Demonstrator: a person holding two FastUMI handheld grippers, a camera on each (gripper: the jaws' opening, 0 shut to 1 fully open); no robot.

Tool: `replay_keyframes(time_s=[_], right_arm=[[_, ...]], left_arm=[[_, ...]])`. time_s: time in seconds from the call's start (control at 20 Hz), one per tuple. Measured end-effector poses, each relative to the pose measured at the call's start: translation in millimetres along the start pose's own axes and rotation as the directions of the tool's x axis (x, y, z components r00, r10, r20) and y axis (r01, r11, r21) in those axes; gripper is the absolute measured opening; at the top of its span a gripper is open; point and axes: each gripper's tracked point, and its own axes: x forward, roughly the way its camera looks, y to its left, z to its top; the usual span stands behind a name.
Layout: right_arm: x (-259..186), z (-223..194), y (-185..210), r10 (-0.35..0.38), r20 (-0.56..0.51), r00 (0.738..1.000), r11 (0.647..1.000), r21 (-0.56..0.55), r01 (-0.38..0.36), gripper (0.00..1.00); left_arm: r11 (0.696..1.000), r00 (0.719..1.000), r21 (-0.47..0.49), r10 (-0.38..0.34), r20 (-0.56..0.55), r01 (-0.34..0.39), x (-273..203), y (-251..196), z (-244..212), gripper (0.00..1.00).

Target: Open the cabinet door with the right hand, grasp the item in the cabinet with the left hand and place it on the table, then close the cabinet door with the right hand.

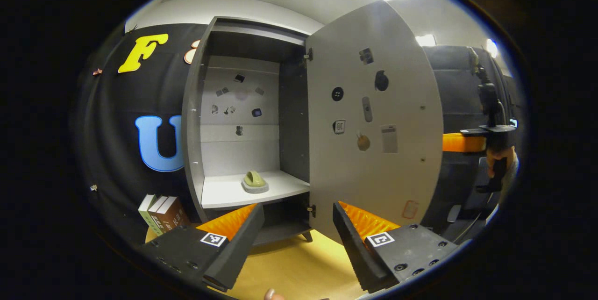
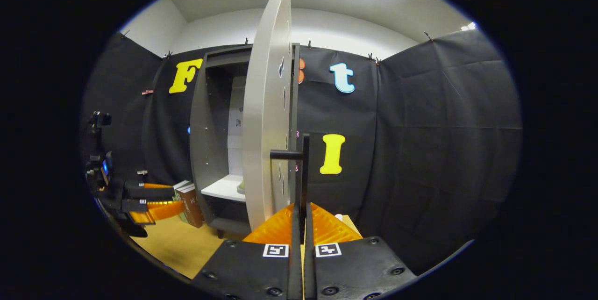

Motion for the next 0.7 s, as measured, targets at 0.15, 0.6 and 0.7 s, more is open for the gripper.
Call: replay_keyframes(time_s=[0.15, 0.6, 0.7], right_arm=[[-15.1, -2.0, -11.8, -0.039, 0.009, 0.999, 0.999, -0.024, 0.039, 0.06], [-45.8, -42.3, -128.3, -0.356, -0.031, 0.934, 0.934, 0.011, 0.357, 0.63], [-41.7, -48.0, -140.9, -0.373, -0.032, 0.927, 0.927, 0.020, 0.373, 0.77]], left_arm=[[0.999, 0.999, 0.038, 0.036, -0.006, -0.036, 26.7, 25.1, 1.1, 0.93], [0.994, 0.996, 0.071, 0.081, -0.019, -0.080, 136.2, 81.4, 29.7, 0.96], [0.989, 0.992, 0.103, 0.111, -0.059, -0.104, 164.3, 92.1, 24.2, 0.97]])
